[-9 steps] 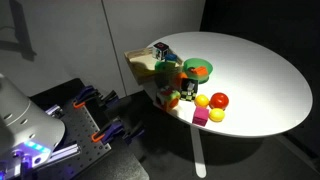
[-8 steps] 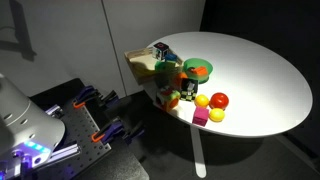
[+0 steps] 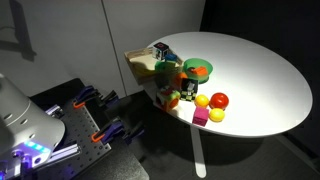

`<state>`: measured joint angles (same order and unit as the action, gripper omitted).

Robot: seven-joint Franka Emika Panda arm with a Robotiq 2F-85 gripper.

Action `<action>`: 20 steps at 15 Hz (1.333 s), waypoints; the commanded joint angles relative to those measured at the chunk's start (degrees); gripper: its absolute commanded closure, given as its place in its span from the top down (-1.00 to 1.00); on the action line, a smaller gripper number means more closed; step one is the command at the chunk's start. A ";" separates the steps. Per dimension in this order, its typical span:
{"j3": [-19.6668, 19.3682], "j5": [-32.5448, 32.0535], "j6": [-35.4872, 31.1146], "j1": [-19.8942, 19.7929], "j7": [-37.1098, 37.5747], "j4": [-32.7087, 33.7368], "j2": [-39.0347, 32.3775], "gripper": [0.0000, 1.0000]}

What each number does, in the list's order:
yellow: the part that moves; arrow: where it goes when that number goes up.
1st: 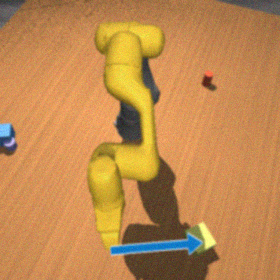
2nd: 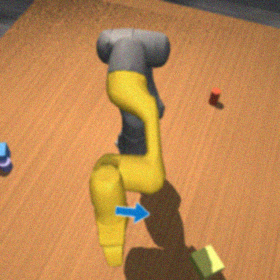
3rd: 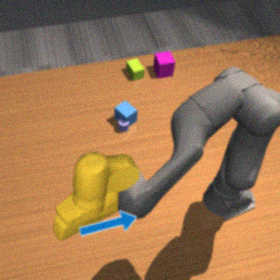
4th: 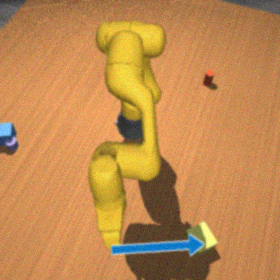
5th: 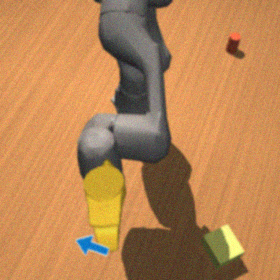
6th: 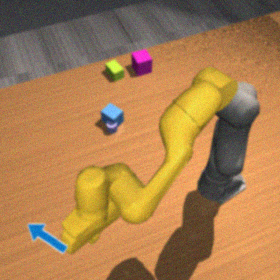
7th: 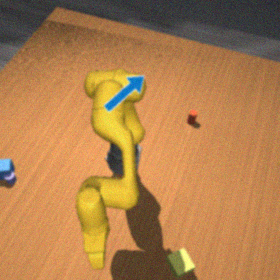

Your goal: Put the plush block inside the box

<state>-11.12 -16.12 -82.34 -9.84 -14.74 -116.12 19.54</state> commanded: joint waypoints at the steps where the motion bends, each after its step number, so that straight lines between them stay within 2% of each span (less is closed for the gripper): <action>1: -0.45 -0.10 0.21 0.56 0.10 0.19 -0.04 1.00; 4: -0.54 0.46 -0.35 0.52 0.98 1.55 -1.94 1.00; 9: 0.10 3.00 -4.96 1.30 2.39 0.64 -3.58 1.00; 15: 1.86 7.67 -13.38 2.91 6.61 -4.91 -3.80 1.00; 20: 3.69 6.89 -23.78 3.36 10.85 -12.18 -3.28 1.00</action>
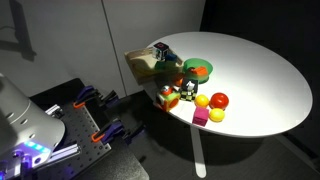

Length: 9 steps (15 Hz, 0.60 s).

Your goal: Put the plush block inside the box

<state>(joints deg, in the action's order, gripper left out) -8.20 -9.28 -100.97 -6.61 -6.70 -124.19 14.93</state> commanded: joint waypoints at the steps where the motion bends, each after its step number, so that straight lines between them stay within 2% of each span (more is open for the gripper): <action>1: 1.02 0.15 -7.83 0.12 3.55 -5.88 1.60 1.00; 5: 1.61 0.36 -14.97 -0.06 5.64 -10.45 1.47 1.00; 9: 1.50 0.05 -14.60 -0.14 4.39 -10.37 -0.01 1.00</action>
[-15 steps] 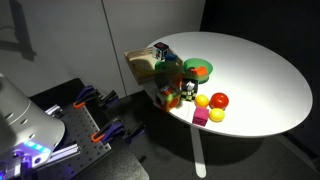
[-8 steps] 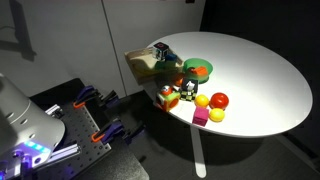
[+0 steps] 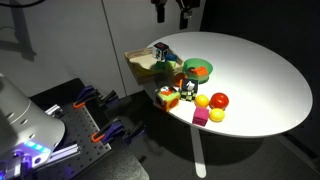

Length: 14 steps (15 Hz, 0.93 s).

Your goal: Put the plush block inside the box

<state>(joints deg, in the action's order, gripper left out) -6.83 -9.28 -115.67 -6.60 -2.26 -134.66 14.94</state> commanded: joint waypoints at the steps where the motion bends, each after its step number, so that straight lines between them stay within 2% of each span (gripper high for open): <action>1: 0.13 0.05 0.06 -0.16 -0.05 -0.15 -0.02 1.00; 8: 0.13 0.05 0.06 -0.17 -0.05 -0.22 -0.01 1.00; 14: 0.29 -0.83 -1.40 -0.22 1.41 -0.94 -5.99 1.00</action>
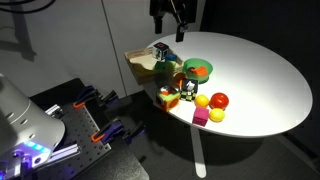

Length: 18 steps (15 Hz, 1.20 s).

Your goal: Put the plush block inside the box

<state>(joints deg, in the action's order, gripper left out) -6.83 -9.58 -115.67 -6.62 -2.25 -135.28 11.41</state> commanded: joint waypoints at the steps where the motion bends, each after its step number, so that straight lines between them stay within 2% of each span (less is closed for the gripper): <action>1: 0.23 -0.27 -2.15 -0.14 1.38 -0.60 -3.19 1.00; 7: 0.18 1.88 -10.51 0.22 0.36 -4.46 -6.21 1.00; 12: 0.63 1.69 -21.99 0.39 2.42 -9.19 -7.81 1.00; 18: 1.47 1.58 -25.02 1.14 3.76 -8.14 -14.03 1.00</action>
<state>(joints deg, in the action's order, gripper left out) -5.78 -8.42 -139.32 -5.92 -0.08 -144.58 0.54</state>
